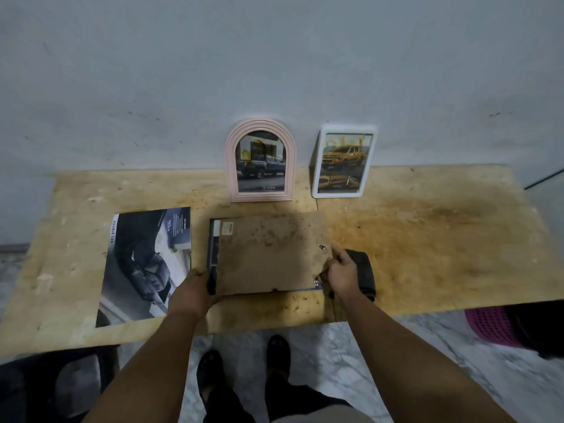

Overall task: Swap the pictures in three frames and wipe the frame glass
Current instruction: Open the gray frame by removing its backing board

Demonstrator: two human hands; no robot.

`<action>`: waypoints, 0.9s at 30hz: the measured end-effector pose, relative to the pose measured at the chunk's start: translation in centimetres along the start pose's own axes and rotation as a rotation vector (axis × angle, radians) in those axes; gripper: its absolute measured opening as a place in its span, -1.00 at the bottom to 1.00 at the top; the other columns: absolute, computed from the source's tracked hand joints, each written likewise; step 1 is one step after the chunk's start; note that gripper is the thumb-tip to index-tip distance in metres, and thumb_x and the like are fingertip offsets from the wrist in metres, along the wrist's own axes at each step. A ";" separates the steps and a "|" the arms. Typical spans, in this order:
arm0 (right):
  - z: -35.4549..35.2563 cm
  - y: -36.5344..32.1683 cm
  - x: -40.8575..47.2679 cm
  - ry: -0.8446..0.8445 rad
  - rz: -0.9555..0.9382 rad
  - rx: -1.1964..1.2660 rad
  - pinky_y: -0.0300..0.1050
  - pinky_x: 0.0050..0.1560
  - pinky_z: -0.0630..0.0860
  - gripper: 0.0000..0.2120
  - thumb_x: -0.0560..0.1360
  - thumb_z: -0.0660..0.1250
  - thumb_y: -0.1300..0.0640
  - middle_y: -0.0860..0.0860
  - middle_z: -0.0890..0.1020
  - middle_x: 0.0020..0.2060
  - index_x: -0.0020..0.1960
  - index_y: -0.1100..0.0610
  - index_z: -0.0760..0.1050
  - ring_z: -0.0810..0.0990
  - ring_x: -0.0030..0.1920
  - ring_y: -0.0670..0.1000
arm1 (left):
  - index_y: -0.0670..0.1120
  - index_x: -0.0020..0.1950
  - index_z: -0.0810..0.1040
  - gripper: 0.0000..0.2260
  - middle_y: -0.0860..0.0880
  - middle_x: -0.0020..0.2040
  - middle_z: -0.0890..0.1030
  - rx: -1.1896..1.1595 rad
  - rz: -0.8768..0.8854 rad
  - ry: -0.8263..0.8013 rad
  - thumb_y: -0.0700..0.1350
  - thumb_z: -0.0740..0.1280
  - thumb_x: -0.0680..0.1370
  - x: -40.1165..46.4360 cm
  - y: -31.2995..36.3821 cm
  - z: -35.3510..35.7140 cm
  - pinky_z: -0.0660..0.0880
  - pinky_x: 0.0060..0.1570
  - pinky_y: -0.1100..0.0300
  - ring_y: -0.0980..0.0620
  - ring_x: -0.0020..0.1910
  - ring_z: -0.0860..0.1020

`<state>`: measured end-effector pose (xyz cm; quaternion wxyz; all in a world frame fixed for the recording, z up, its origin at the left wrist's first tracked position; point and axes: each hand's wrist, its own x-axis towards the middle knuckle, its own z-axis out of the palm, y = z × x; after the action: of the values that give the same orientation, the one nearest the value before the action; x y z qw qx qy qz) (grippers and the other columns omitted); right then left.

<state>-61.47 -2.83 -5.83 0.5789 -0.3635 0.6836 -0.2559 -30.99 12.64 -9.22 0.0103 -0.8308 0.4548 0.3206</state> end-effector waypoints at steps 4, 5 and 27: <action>0.2 -0.1 -0.4 0.000 0.027 0.114 -0.02 -0.36 0.67 -0.56 0.69 0.13 0.34 0.15 0.64 0.18 0.52 0.08 0.39 0.64 -0.28 0.06 | -0.05 0.16 0.55 -0.62 -0.09 0.19 0.50 0.029 -0.014 -0.007 0.09 0.53 0.45 0.4 0.2 -0.5 0.62 0.06 -0.04 -0.10 0.06 0.60; 0.4 -0.3 -0.6 0.008 0.026 0.122 0.06 -0.27 0.68 -0.56 0.69 0.13 0.34 0.12 0.65 0.16 0.53 0.08 0.38 0.65 -0.22 0.10 | -0.04 0.17 0.55 -0.62 -0.09 0.18 0.51 0.042 -0.021 -0.008 0.08 0.53 0.46 0.5 0.2 -0.5 0.62 0.05 -0.04 -0.09 0.06 0.61; 1.9 -0.7 -1.1 0.172 -0.107 0.056 -0.20 -0.33 0.54 -0.54 0.67 0.09 0.33 0.12 0.69 -0.06 0.53 0.09 0.38 0.57 -0.32 0.01 | -0.04 0.24 0.55 -0.57 -0.06 0.12 0.62 0.066 -0.039 0.028 0.03 0.55 0.44 0.6 0.1 -0.6 0.57 -0.04 0.03 -0.07 0.03 0.65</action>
<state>-59.43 -2.23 -4.98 0.5133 -0.3598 0.7031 -0.3358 -30.55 11.90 -9.06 0.0377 -0.8432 0.4488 0.2935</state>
